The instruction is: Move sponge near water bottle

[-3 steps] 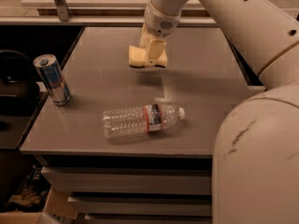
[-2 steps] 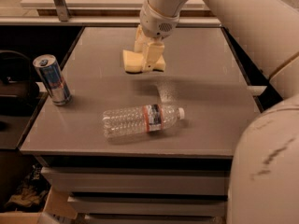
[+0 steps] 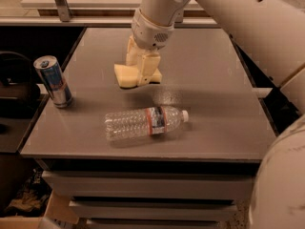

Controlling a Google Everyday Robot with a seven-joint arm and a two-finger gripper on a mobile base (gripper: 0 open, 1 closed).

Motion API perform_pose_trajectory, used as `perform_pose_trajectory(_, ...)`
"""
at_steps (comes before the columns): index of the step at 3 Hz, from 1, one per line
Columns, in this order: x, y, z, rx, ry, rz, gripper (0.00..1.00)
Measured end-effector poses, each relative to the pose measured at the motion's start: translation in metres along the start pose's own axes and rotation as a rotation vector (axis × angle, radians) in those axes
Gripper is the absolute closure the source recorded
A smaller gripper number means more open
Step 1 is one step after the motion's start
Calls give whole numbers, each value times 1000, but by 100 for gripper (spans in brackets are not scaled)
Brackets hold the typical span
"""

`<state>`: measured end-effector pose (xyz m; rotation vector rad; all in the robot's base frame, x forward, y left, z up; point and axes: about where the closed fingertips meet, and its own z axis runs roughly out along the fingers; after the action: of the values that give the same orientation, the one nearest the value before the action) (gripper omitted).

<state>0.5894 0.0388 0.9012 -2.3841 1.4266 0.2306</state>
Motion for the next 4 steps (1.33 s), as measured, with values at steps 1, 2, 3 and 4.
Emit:
perform_pose_trajectory(1,-9,11,4,-18,-18,-61,100)
perform_pose_trajectory(2,-14,24,8,-29,-21,-153,100)
perform_pose_trajectory(3,-17,33,13,-42,-22,-235,84)
perform_pose_trajectory(4,-20,37,14,-50,-21,-314,61)
